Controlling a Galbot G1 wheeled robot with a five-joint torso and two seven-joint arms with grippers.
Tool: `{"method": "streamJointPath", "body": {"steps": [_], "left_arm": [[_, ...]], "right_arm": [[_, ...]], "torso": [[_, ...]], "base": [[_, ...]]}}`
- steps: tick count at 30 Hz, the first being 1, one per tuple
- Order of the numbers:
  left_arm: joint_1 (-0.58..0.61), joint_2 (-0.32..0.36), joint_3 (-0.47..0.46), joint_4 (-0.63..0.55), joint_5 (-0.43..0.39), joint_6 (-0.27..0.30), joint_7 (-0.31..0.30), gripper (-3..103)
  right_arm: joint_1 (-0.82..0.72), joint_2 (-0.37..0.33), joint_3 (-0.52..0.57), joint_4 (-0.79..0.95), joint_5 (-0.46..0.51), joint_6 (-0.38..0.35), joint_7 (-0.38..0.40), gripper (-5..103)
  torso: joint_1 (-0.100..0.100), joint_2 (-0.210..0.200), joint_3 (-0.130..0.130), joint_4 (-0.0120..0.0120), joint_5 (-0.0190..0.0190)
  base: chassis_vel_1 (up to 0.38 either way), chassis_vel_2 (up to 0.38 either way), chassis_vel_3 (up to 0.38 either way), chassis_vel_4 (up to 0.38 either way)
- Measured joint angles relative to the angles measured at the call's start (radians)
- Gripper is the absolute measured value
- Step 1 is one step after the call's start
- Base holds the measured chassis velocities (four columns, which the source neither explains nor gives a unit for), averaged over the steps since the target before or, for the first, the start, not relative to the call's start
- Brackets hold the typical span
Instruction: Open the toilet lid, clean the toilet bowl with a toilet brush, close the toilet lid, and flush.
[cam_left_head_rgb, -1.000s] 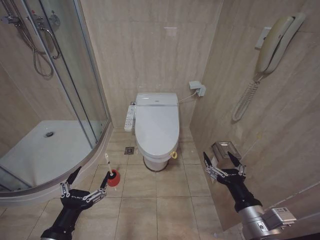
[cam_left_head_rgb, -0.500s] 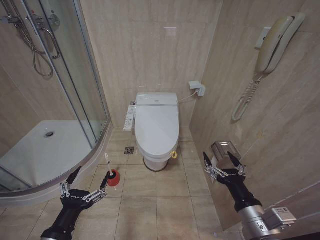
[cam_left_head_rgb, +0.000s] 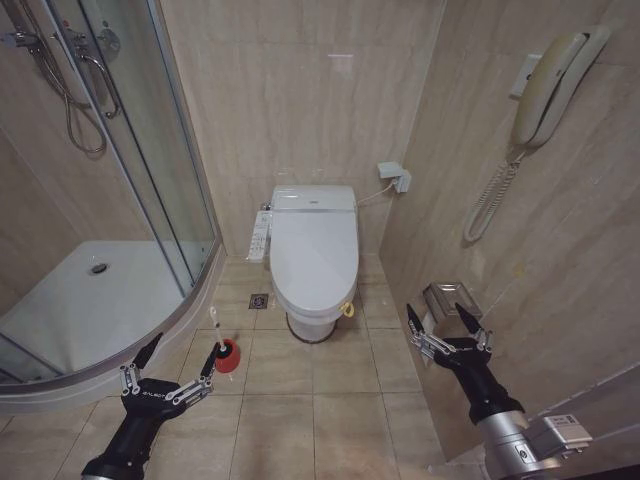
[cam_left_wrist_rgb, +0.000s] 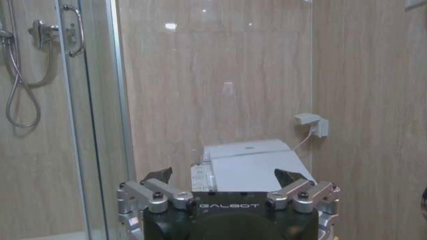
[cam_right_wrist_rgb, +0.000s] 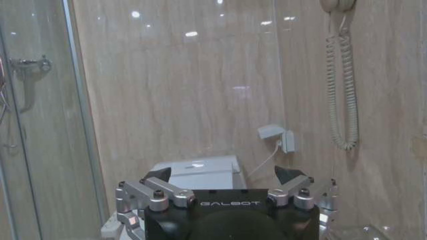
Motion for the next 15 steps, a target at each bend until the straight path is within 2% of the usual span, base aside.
{"method": "streamJointPath", "body": {"steps": [15], "left_arm": [[0.0, 0.0, 0.0, 0.0, 0.0, 0.0, 0.0, 100]], "right_arm": [[0.0, 0.0, 0.0, 0.0, 0.0, 0.0, 0.0, 100]], "torso": [[0.0, 0.0, 0.0, 0.0, 0.0]], "base": [[0.0, 0.0, 0.0, 0.0]]}}
